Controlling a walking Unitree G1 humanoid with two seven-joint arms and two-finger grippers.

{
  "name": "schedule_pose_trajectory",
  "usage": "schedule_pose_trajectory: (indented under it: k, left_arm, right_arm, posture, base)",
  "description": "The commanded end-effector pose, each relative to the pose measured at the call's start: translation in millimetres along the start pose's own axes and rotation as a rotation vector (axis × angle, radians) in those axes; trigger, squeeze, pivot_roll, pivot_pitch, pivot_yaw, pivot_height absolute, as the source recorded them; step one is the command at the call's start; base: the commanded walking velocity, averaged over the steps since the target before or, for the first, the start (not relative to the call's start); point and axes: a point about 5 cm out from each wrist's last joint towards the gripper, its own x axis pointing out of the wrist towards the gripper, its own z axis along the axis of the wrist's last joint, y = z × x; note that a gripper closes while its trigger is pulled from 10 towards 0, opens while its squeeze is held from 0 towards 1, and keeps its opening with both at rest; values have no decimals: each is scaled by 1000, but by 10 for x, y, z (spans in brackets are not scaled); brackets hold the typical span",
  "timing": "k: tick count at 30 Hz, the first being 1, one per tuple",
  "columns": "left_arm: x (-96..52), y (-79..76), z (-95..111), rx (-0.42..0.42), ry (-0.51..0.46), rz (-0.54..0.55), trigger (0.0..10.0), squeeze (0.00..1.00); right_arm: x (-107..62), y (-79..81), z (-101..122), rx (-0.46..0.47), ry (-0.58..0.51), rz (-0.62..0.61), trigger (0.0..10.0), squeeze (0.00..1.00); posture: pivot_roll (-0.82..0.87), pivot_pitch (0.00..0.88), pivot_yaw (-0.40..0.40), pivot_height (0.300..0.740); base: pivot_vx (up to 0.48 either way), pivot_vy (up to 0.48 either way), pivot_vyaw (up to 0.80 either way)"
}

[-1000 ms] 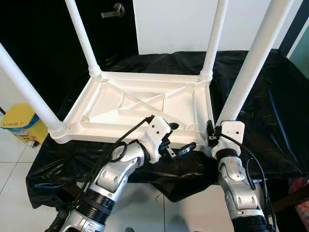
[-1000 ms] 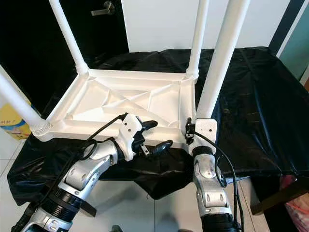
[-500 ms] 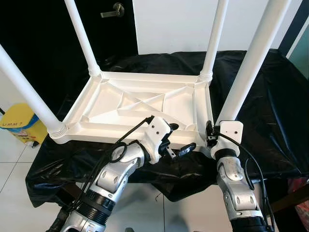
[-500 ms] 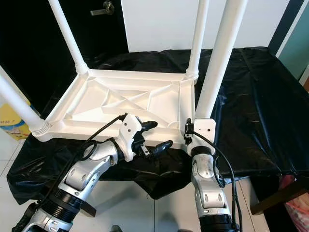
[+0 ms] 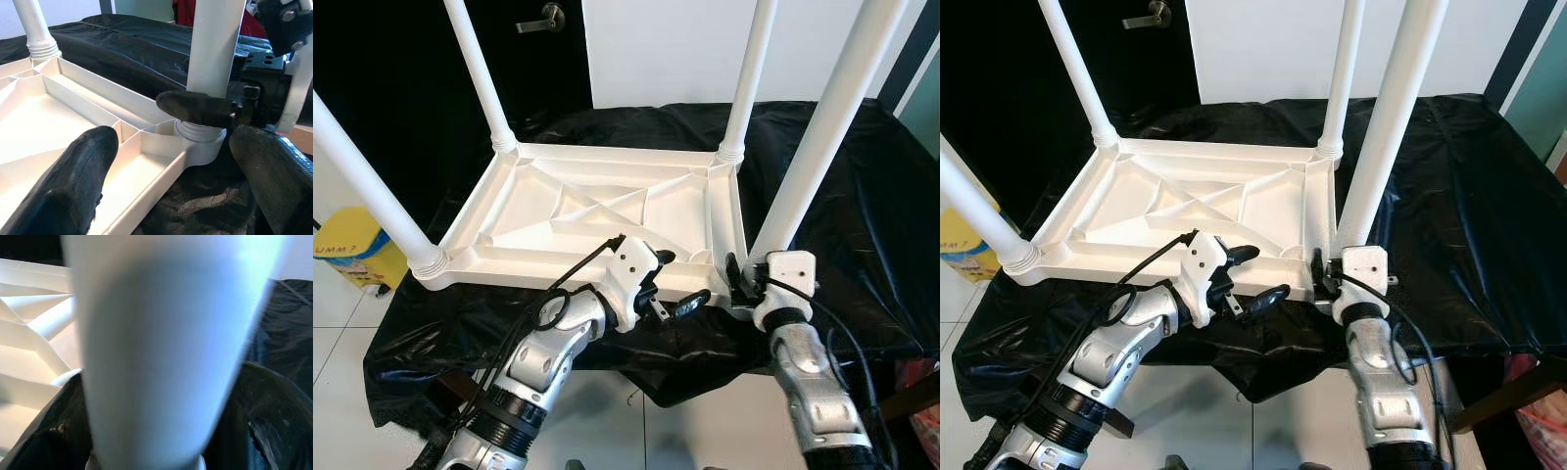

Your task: Building children table

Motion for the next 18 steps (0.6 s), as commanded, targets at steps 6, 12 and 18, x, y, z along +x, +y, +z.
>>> schedule_pose_trajectory:
  k: [6,12,18]
  left_arm:
    - [-28,9,-1,5,12,6,10000,0]
    - [-29,16,3,10,16,-1,10000,0]
    - [-22,11,18,14,16,-11,10000,0]
  right_arm:
    - [78,-31,78,-3,-25,186,10000,0]
    - [129,-14,108,-29,-27,342,10000,0]
    - [160,5,98,-45,-12,453,10000,0]
  posture:
    - [-138,29,18,740]
    - [-140,30,25,740]
    - [-133,26,27,740]
  base:
    - [0,0,0]
    - [0,0,0]
    - [0,0,0]
